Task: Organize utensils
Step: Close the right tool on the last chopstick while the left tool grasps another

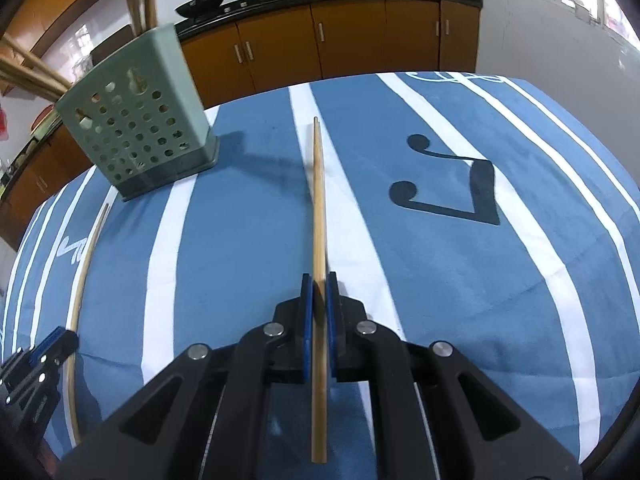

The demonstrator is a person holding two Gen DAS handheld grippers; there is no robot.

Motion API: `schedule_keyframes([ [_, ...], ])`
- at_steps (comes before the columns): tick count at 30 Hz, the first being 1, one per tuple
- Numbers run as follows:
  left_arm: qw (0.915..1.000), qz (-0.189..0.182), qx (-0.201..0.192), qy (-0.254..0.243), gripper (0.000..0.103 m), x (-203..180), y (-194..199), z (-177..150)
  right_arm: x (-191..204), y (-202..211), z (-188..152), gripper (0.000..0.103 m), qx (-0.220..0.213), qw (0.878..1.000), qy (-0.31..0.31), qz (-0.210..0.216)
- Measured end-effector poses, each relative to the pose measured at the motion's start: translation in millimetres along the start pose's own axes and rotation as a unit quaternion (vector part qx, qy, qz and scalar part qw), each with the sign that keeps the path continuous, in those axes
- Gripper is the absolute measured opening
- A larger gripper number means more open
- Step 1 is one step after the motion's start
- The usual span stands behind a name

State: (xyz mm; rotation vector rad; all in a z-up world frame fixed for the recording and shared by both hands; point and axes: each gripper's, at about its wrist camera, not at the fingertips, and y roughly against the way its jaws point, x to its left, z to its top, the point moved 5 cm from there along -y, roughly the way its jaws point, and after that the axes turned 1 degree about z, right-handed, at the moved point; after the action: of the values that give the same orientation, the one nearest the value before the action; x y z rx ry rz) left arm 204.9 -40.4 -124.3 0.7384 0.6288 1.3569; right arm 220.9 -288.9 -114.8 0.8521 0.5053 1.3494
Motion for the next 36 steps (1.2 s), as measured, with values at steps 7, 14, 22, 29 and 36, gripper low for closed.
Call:
schedule_keyframes([
  [7, 0.9991, 0.016, 0.008, 0.038, 0.007, 33.1, -16.1, 21.2, 12.5, -3.5, 3.2, 0.008, 0.004, 0.999, 0.030, 0.012],
  [14, 0.9978, -0.007, 0.008, 0.066, 0.008, 46.4, -20.9, 27.1, 16.0, -6.2, 5.5, 0.008, 0.001, 0.999, 0.046, 0.011],
  [22, 0.9983, -0.009, 0.005, 0.058, 0.008, 42.4, -16.1, 21.7, 16.1, -4.8, 3.5, 0.009, 0.002, 0.999, 0.049, 0.014],
  [29, 0.9989, 0.005, -0.009, 0.045, 0.008, 39.5, -15.5, 19.0, 18.5, -4.5, 0.5, 0.009, -0.011, 0.998, 0.064, 0.004],
  [36, 0.9988, 0.003, -0.009, 0.047, 0.008, 41.0, -14.9, 18.4, 17.4, -4.7, 0.2, 0.009, -0.011, 0.998, 0.065, 0.003],
])
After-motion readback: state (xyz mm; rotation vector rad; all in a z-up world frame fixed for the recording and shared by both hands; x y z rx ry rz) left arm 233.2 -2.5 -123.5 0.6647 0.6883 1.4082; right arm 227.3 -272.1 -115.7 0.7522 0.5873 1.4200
